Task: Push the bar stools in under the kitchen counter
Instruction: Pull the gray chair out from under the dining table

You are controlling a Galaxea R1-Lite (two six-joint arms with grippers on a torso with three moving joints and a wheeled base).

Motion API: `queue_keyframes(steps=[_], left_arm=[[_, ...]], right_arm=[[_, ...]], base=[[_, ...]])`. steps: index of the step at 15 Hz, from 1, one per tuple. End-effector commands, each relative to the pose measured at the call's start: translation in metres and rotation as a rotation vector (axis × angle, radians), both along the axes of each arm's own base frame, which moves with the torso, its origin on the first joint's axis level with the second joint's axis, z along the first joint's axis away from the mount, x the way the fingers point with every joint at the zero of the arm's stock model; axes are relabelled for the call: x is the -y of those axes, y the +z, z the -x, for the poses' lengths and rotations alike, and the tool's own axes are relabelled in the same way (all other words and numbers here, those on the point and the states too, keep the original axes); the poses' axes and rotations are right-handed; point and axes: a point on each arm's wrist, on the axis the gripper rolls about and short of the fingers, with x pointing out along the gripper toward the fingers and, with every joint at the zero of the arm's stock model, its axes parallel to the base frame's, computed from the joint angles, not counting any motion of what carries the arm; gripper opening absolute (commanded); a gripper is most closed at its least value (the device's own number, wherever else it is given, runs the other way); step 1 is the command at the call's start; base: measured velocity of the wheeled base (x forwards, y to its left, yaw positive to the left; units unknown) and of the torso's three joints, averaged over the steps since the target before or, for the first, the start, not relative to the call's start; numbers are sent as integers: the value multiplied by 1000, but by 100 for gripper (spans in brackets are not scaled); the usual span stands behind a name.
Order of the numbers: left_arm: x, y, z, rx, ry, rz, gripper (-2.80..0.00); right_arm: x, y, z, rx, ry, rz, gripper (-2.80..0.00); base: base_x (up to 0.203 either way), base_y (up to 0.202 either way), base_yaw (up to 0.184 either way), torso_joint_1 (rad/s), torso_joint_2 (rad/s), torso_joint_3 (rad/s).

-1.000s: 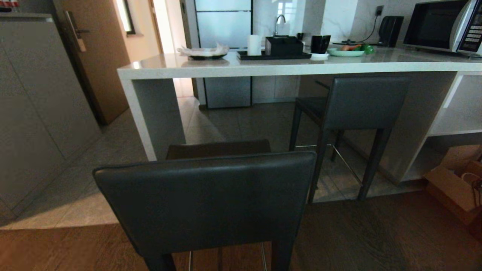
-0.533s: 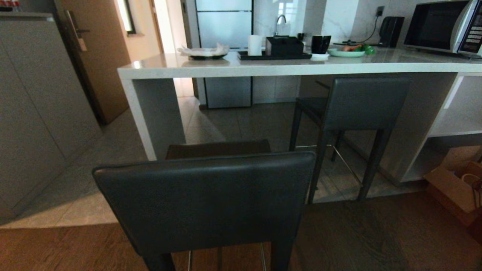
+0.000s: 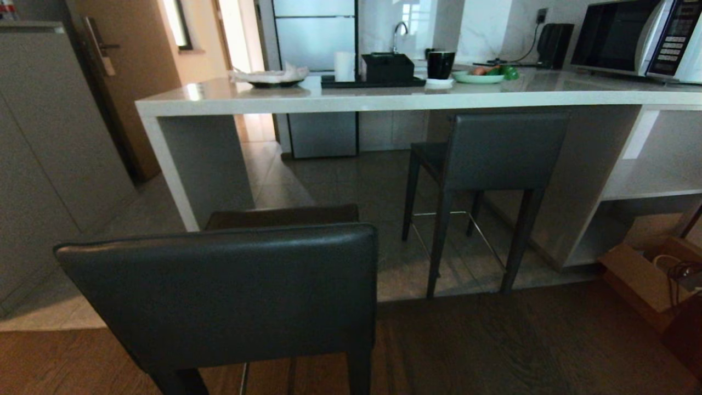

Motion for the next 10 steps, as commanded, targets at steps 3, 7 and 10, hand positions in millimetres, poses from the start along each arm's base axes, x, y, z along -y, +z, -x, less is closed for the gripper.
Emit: queue_keyframes(steps=[3, 7, 10], left_arm=[[0, 0, 0, -2, 1, 0, -280], [0, 0, 0, -2, 1, 0, -280], [0, 0, 0, -2, 1, 0, -280]], right_arm=[[0, 0, 0, -3, 0, -1, -280], [0, -1, 0, -2, 0, -1, -280], [0, 0, 0, -1, 0, -2, -280]], base=[[0, -194, 0, 5, 4, 2], [0, -194, 2, 2, 4, 2], [0, -193, 0, 4, 3, 3]])
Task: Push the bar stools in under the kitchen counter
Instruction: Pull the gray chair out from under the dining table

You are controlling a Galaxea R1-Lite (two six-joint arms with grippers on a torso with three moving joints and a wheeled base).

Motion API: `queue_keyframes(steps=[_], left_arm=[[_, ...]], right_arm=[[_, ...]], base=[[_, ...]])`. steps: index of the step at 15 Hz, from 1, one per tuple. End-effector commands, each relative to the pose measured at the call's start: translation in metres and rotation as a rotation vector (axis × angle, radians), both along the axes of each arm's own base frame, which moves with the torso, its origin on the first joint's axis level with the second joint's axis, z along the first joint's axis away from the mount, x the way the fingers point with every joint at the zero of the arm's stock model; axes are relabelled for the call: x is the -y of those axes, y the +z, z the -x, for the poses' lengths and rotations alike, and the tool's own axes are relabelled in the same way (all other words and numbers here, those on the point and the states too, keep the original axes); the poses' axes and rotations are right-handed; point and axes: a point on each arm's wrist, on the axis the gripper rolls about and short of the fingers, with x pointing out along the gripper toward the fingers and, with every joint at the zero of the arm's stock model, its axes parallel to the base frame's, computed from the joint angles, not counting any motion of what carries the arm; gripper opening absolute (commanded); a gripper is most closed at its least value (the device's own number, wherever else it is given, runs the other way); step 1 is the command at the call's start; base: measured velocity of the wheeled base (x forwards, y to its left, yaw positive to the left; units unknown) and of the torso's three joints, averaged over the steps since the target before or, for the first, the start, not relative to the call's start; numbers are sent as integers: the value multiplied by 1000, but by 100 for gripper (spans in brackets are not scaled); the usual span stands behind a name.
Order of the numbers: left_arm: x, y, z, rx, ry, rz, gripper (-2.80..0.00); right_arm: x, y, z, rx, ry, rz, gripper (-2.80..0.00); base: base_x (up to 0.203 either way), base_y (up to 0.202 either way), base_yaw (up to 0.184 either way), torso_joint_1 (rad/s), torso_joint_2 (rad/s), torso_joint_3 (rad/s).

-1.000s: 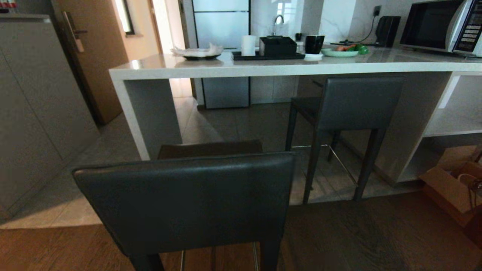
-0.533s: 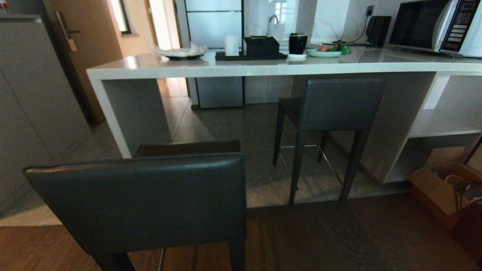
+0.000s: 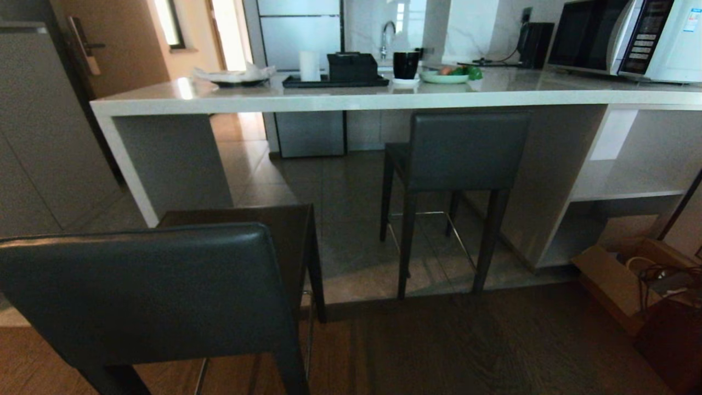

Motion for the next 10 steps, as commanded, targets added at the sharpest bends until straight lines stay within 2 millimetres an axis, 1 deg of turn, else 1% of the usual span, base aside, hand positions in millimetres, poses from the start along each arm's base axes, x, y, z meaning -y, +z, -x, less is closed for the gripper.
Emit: queue_keyframes(steps=[1, 10], left_arm=[[0, 0, 0, -2, 0, 0, -280], [0, 0, 0, -2, 0, 0, -280]], right_arm=[[0, 0, 0, -1, 1, 0, -280], [0, 0, 0, -1, 0, 0, -280]], base=[[0, -200, -2, 2, 7, 6], [0, -194, 2, 2, 1, 3]])
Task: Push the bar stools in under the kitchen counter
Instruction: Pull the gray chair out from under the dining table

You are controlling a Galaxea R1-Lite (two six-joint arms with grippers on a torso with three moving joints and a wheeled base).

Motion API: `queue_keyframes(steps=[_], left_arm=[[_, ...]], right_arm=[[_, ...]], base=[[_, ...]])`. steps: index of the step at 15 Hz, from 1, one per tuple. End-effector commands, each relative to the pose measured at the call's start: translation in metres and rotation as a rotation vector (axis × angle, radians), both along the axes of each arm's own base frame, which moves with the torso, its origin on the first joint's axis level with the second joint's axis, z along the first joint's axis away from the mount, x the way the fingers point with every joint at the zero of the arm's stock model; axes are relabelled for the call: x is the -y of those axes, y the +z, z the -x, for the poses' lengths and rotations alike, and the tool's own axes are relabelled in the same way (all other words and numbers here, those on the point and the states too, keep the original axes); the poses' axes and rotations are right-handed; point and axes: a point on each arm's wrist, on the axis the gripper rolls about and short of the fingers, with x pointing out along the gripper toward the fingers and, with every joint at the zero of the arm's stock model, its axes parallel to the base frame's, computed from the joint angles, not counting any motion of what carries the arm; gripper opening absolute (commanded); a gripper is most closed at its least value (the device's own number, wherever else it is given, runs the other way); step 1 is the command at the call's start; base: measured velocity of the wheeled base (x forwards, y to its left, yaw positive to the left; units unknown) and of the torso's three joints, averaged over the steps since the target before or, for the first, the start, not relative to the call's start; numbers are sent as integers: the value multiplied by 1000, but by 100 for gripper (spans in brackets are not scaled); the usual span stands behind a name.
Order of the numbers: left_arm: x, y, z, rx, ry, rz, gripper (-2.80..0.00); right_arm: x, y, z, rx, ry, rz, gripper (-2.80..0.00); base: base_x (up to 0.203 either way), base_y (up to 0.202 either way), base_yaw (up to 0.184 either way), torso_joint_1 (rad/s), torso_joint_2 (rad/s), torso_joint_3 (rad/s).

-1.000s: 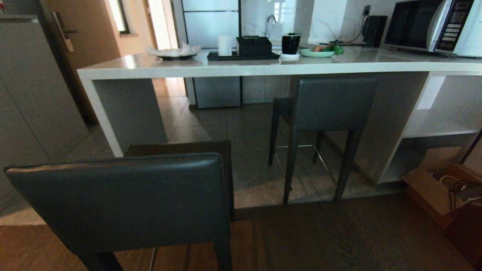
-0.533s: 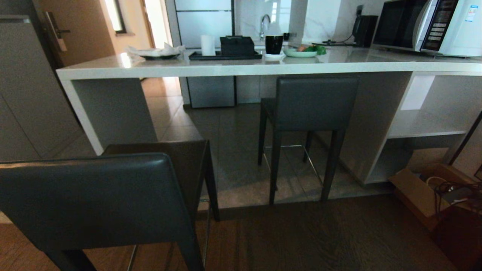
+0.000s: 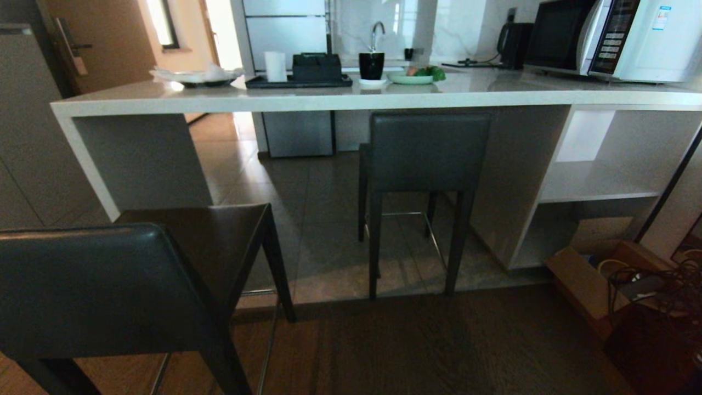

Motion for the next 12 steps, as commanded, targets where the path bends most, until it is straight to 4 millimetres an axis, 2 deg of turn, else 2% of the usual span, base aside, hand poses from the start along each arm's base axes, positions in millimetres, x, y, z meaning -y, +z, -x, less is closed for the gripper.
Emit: queue_keyframes(steps=[1, 12], left_arm=[[0, 0, 0, -2, 0, 0, -280], [0, 0, 0, -2, 0, 0, -280]], right_arm=[[0, -1, 0, -4, 0, 0, -280], [0, 0, 0, -3, 1, -1, -280]], base=[[0, -192, 1, 1, 7, -2], [0, -195, 2, 3, 0, 3]])
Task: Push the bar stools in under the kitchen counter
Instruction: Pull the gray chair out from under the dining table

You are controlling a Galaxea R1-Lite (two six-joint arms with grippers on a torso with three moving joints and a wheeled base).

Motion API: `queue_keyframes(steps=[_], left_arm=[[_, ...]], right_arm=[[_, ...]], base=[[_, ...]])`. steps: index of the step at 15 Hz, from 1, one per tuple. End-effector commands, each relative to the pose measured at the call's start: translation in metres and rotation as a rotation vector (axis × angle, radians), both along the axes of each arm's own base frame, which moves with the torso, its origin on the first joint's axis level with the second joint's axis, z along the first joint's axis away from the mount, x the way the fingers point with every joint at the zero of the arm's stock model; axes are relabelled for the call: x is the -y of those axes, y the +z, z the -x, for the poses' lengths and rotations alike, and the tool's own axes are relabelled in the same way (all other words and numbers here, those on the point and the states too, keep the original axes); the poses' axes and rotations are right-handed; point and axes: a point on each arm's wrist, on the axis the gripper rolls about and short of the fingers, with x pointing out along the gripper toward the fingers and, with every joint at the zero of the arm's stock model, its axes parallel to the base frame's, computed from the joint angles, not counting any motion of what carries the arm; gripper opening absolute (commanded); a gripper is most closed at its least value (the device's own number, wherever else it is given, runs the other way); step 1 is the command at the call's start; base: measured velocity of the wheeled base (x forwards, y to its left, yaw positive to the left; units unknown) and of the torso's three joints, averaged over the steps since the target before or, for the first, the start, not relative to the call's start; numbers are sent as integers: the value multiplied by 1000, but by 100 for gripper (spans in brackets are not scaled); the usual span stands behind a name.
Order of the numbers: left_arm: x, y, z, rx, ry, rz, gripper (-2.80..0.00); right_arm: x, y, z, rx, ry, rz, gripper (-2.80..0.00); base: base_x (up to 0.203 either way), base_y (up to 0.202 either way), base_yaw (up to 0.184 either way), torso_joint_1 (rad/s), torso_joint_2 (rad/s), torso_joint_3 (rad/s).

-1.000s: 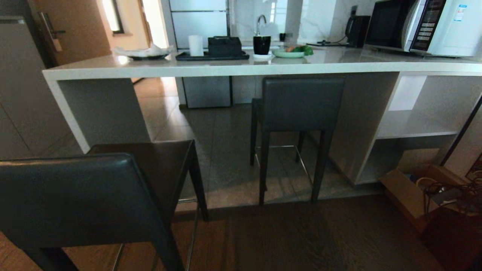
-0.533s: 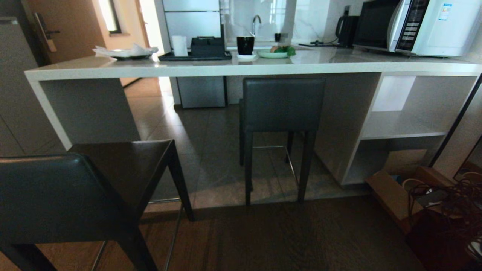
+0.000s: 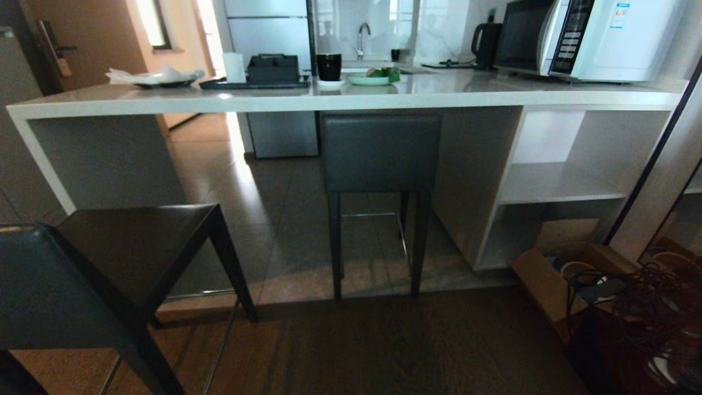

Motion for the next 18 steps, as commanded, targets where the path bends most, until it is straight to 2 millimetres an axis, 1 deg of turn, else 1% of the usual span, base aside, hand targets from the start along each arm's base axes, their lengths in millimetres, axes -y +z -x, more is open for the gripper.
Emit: queue_keyframes(steps=[1, 3, 17, 18], left_arm=[[0, 0, 0, -2, 0, 1, -280], [0, 0, 0, -2, 0, 1, -280], [0, 0, 0, -2, 0, 1, -280], [0, 0, 0, -2, 0, 1, -280]], right_arm=[[0, 0, 0, -2, 1, 1, -280], [0, 0, 0, -2, 0, 0, -280], [0, 0, 0, -3, 0, 0, -280], [0, 0, 0, -2, 0, 0, -280]], base=[[0, -188, 6, -2, -1, 4], [0, -125, 2, 1, 0, 2], [0, 0, 0, 0, 0, 0], [135, 0, 2, 3, 6, 7]])
